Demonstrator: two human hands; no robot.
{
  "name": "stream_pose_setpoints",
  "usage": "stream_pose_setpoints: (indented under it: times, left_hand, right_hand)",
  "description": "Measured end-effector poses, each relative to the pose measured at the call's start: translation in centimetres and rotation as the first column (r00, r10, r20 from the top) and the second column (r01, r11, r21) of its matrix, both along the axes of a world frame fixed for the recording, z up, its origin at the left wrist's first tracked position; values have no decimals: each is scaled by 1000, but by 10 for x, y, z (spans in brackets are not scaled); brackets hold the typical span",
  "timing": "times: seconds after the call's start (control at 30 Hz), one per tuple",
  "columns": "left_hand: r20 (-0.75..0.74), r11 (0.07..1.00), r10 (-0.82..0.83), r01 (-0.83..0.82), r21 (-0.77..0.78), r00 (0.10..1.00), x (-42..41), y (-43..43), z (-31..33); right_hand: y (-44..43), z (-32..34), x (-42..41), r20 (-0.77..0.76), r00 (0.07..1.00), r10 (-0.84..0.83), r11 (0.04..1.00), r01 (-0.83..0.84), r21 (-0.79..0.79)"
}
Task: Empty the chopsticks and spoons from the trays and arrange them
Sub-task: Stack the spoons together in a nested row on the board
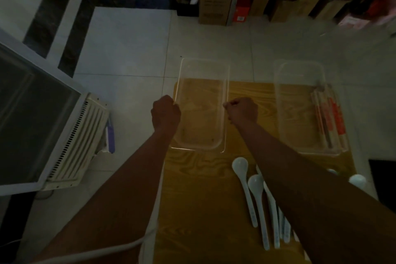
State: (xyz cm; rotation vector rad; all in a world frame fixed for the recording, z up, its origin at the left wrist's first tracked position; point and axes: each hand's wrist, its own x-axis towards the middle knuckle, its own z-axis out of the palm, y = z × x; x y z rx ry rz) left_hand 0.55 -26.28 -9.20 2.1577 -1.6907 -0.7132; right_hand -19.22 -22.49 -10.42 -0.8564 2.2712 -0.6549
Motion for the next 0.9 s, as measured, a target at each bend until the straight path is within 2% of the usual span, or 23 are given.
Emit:
stream_pose_setpoints:
  times: [0.37,0.67,0.9]
  left_hand:
    - [-19,1000,30,-30,7,999,-15,-46,1]
    - [-1,1000,-5,5,17,1000,-4,-36,3]
    - [21,994,66,-68,91,998,18,-21,0]
  right_hand:
    - [-51,-1,-13,-4,999,-34,999,34,-20]
    - [-42,-3,-8,9,1000,-8,1000,8,5]
    - [-16,9,-21,-40,999,33,997,-30,66]
